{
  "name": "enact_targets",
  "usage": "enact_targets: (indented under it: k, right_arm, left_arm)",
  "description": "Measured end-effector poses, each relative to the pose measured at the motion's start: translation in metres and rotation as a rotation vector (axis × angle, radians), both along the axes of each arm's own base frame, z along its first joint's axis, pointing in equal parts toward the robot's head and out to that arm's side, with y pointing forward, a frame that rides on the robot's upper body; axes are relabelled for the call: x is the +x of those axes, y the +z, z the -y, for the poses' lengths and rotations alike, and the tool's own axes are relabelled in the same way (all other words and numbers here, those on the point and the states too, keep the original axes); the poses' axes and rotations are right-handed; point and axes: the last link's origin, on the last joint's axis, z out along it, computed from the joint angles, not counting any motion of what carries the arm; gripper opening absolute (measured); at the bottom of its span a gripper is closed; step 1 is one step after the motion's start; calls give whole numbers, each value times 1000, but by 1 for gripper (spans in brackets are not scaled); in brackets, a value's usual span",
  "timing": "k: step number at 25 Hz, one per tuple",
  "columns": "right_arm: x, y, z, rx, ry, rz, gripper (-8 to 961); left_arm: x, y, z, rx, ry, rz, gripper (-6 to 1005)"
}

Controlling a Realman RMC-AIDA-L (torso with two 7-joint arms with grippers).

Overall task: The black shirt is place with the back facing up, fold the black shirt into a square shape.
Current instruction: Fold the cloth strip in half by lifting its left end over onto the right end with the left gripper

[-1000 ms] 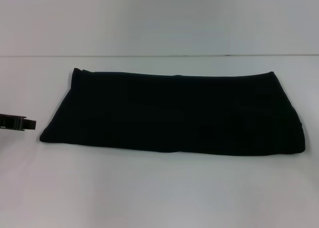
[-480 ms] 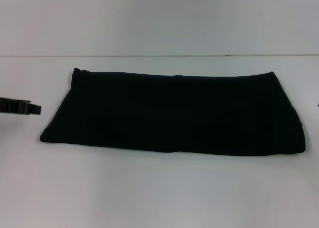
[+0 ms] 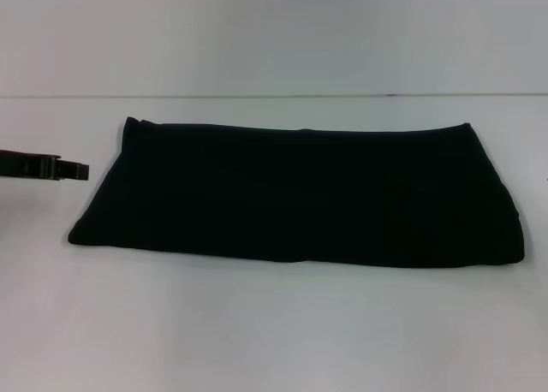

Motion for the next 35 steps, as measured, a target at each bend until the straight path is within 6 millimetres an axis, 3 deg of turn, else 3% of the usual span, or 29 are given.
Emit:
enact_targets:
  k: [11, 19, 24, 35]
  right_arm:
    - [-13, -7, -10, 44, 68, -14, 802]
    - [-28, -17, -23, 60, 112, -16, 799]
    - [-38, -20, -31, 46, 155, 1, 801]
    - [-65, -32, -47, -50, 287, 89, 804]
  left_arm:
    - [3, -5, 5, -34, 11, 41, 684]
    - [-2, -7, 28, -100, 198, 206, 872]
    - [-3, -9, 38, -122, 285, 297, 961]
    - [-5, -39, 46, -183, 483, 448, 959]
